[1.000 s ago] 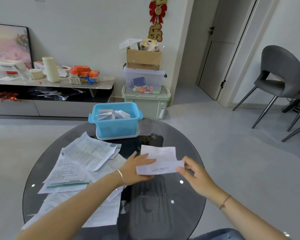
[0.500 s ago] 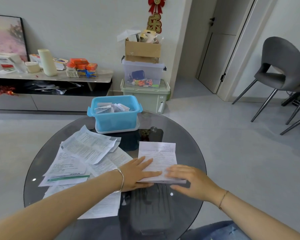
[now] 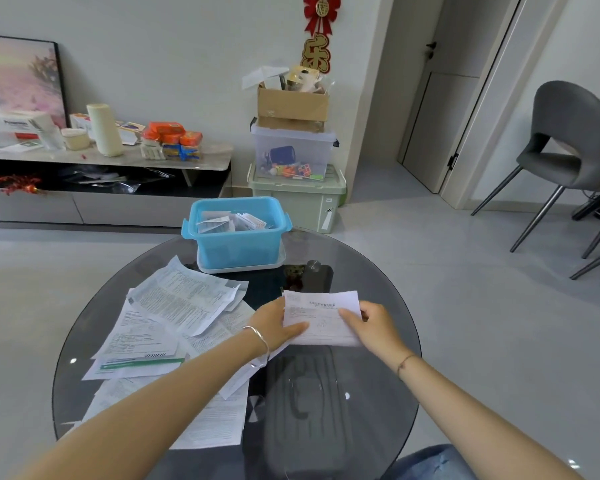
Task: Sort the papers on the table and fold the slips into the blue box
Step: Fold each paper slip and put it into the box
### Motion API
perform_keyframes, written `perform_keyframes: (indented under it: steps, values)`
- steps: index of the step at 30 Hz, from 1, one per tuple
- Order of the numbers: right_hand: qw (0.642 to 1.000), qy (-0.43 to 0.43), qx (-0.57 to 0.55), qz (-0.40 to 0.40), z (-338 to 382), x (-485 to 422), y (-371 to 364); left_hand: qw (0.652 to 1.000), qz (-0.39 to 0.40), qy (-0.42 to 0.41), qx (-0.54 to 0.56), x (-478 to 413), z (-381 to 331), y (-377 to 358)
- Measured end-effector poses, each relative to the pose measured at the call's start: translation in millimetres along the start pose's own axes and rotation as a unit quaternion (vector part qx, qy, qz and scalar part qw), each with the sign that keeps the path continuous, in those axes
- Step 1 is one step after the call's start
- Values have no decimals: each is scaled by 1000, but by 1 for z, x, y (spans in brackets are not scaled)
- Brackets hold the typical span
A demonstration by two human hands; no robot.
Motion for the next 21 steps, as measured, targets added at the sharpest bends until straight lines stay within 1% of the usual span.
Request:
perform_keyframes:
  steps: [3, 5, 7, 8, 11, 15, 19, 21]
  values:
    - [1000, -4, -1, -21, -6, -10, -2, 998, -41, 43, 12, -4, 0, 4]
    - [999, -16, 2, -33, -12, -13, -2, 995, -74, 37, -49, -4, -3, 7]
    - [999, -23, -1, -48, -15, -16, -1, 983, -103, 14, -152, -3, -9, 8]
    - [998, -22, 1, -55, -14, -16, -1, 975, -98, -2, -197, -3, -12, 6]
    - [998, -20, 8, -61, -14, -17, -2, 960, -28, -56, -275, -6, -17, -11]
    - [998, -20, 17, -61, -15, -21, -3, 950, 25, -67, -304, -8, -11, -28]
    - [997, -27, 39, -59, -17, -26, -3, 944, 37, -59, -322, -11, -7, -35]
    - [997, -36, 34, -66, -19, -26, -2, 941, 38, -60, -330, -12, -8, -38]
Point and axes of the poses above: each hand's wrist, its own x-axis away from the middle knuckle, its own y-axis out of the back of the hand, z = x × y, the point moved 9 cm from there along -x, towards the middle knuckle, and after that the axes turned 10 degrees about -x, right-handed, at the moved point
